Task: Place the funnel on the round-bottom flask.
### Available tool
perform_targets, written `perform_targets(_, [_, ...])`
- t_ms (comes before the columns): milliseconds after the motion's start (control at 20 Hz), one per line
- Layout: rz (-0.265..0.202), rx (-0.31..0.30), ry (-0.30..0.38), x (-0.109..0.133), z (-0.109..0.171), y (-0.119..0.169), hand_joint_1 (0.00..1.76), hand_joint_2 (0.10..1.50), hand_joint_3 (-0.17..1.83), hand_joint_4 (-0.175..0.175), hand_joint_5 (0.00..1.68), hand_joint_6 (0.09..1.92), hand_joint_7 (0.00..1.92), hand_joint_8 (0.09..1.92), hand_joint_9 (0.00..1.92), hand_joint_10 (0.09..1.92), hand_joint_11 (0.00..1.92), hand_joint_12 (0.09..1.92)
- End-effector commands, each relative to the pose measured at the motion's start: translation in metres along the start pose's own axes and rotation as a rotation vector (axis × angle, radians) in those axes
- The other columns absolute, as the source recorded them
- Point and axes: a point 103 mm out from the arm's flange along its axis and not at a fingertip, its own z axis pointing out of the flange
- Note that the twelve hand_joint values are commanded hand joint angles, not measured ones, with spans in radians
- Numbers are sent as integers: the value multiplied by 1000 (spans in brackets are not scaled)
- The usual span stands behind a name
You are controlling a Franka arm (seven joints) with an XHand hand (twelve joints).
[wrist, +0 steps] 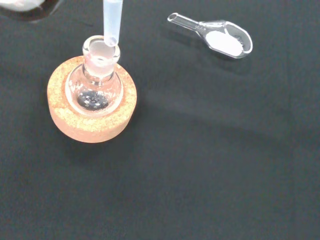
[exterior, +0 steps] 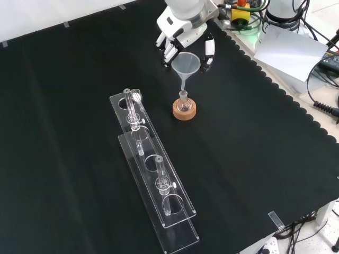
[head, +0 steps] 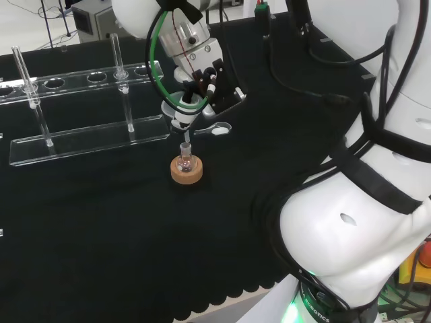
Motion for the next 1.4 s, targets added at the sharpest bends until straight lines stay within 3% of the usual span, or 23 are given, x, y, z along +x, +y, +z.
perform_targets(50, [-6, 7, 9, 0, 5, 4, 748, 716, 668, -15, 736, 977, 779, 812, 1059, 591, 541, 1267])
perform_targets(1400, [-27, 41, 36, 4, 25, 20, 748, 725, 672, -18, 740, 979, 773, 811, 1061, 593, 550, 1263])
